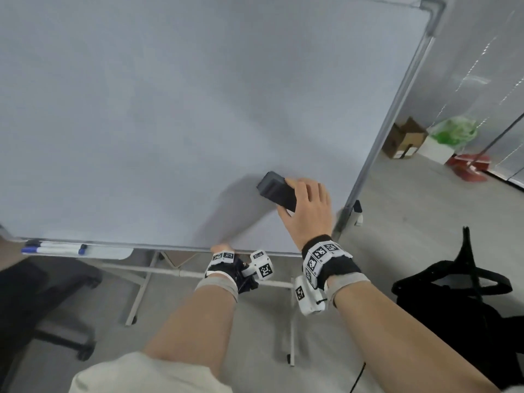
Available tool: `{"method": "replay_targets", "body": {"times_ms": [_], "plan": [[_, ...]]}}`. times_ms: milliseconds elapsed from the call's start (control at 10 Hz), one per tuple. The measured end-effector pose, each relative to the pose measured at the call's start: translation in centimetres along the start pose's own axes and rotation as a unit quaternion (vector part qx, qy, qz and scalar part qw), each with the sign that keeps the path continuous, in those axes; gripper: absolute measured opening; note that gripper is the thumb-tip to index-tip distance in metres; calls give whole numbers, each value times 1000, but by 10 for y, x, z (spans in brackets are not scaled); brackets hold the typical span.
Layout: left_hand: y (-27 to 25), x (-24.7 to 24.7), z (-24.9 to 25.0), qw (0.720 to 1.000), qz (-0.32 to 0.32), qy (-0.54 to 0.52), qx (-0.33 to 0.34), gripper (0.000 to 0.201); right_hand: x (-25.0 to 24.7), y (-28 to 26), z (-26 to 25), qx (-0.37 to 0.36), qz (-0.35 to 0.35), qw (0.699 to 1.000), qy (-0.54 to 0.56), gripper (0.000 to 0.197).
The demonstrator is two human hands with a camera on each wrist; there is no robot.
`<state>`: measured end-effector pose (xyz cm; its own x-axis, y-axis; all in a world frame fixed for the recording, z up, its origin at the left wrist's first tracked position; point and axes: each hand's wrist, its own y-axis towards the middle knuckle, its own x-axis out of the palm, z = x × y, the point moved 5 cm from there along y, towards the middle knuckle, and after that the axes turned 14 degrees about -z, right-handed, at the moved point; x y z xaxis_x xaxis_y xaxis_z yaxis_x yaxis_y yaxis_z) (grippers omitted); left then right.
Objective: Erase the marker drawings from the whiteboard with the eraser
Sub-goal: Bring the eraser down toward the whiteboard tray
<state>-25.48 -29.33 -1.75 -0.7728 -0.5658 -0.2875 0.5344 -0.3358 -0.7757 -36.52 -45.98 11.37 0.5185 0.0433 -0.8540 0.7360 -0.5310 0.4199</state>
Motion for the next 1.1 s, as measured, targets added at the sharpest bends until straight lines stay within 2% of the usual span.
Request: {"method": "replay_targets", "body": {"times_ms": [100, 200, 300, 400, 500, 600, 700, 800, 900, 1000, 1100], "plan": [[-28, -37, -17, 995, -4, 98, -30, 27, 2, 7, -42, -33, -7, 999, 34, 54], [-39, -85, -33, 989, 43, 142, -7, 26, 9, 13, -88, -57, -30, 996, 54, 55], [-34, -139, -57, 992, 88, 92, 21, 32, 18, 18, -141, -94, -59, 993, 52, 57], [-30, -185, -87, 993, 94, 60, 32, 32, 36, 22, -192, -119, -93, 987, 46, 59], [-34, -224, -119, 996, 87, -8, 11, 35, 76, 16, -240, -131, -143, 980, 33, 60], [-25, -272, -152, 989, 90, -120, 2, 32, 128, 3, -283, -126, -211, 969, 22, 62], [11, -314, -178, 954, 67, -290, 24, 42, 182, -9, -316, -98, -296, 950, 6, 59], [56, -338, -199, 895, 45, -444, 12, 41, 226, -18, -340, -63, -364, 929, -11, 51], [50, -348, -187, 858, -7, -513, 12, 30, 255, -24, -361, -50, -404, 913, -26, 49], [53, -358, -176, 837, -38, -545, 34, 24, 271, -28, -377, -35, -409, 911, -22, 49], [56, -361, -171, 824, -67, -561, 38, 24, 278, -29, -388, -38, -385, 922, -30, 45]]}}
